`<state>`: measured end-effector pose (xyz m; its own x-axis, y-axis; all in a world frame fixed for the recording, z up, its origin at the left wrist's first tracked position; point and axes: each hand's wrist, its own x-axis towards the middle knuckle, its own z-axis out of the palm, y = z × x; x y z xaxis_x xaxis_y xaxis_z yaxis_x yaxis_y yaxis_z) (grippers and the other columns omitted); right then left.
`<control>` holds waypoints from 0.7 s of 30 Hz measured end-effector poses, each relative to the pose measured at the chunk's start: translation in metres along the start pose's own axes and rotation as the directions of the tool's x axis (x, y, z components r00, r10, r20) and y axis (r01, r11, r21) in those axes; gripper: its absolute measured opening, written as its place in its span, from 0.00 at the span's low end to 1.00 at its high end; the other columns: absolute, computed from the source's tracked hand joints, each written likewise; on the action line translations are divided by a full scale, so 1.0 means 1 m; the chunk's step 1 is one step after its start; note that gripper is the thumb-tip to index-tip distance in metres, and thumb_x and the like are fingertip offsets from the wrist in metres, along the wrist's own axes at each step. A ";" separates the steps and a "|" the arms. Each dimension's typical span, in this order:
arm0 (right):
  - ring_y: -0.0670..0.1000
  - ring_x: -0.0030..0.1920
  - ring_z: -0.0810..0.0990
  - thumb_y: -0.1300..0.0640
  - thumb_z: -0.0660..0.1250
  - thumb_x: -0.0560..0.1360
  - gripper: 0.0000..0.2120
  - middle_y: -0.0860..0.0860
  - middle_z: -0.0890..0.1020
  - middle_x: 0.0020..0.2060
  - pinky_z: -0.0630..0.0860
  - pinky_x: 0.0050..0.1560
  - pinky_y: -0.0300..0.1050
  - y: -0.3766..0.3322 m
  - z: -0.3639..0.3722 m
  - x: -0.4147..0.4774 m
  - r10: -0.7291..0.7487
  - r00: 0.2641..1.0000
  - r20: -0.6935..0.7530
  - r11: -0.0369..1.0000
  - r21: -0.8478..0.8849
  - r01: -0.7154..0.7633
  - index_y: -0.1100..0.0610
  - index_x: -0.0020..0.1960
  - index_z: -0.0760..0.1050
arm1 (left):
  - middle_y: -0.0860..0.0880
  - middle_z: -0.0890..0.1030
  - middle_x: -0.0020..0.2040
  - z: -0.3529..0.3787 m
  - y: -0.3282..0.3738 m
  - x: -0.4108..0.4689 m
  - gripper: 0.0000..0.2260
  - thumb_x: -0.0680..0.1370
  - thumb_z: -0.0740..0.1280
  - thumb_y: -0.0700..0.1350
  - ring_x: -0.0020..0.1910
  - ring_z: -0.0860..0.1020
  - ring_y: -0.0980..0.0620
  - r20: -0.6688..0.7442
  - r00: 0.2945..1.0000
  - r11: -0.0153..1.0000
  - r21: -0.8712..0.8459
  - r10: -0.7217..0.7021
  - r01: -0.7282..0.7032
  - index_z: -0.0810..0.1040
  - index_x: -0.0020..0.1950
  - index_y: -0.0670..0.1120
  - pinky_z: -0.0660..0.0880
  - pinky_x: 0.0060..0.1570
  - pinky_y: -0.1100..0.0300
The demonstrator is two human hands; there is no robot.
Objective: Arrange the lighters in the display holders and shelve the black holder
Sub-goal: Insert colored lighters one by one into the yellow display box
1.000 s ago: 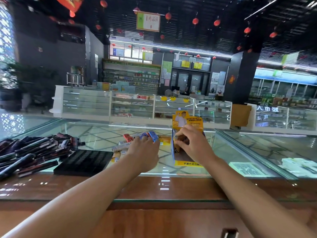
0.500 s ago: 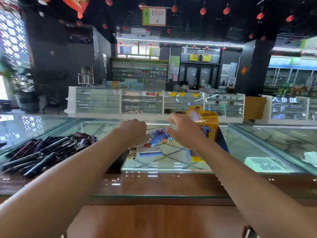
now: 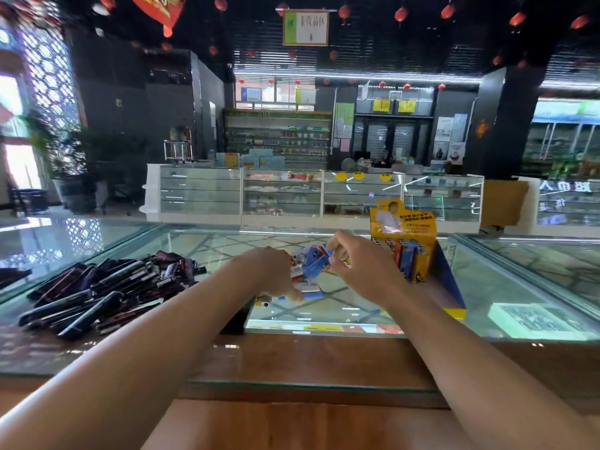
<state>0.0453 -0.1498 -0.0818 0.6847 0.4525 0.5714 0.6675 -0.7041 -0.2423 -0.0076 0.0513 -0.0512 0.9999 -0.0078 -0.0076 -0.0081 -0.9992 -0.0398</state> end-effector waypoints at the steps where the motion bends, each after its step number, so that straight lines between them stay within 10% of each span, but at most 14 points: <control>1: 0.47 0.48 0.81 0.54 0.66 0.82 0.05 0.43 0.83 0.46 0.80 0.49 0.54 0.001 0.000 -0.001 0.005 1.000 0.004 1.000 -0.003 -0.005 0.48 0.58 0.75 | 0.51 0.76 0.38 -0.002 0.001 0.000 0.24 0.73 0.75 0.64 0.40 0.76 0.49 0.003 1.000 1.000 0.012 0.004 -0.004 0.67 0.37 0.49 0.78 0.53 0.52; 21: 0.47 0.48 0.80 0.52 0.63 0.82 0.05 0.44 0.83 0.45 0.80 0.48 0.52 -0.004 0.001 -0.006 -0.005 1.000 0.008 0.997 -0.079 0.006 0.46 0.57 0.74 | 0.49 0.77 0.48 0.012 0.018 -0.002 0.13 0.77 0.70 0.53 0.47 0.76 0.46 -0.100 0.965 0.966 0.117 0.244 -0.232 0.75 0.53 0.45 0.72 0.46 0.53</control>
<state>0.0384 -0.1491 -0.0851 0.6836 0.4601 0.5665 0.6462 -0.7424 -0.1768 -0.0098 0.0336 -0.0634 0.9632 -0.2555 0.0831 -0.2409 -0.9583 -0.1534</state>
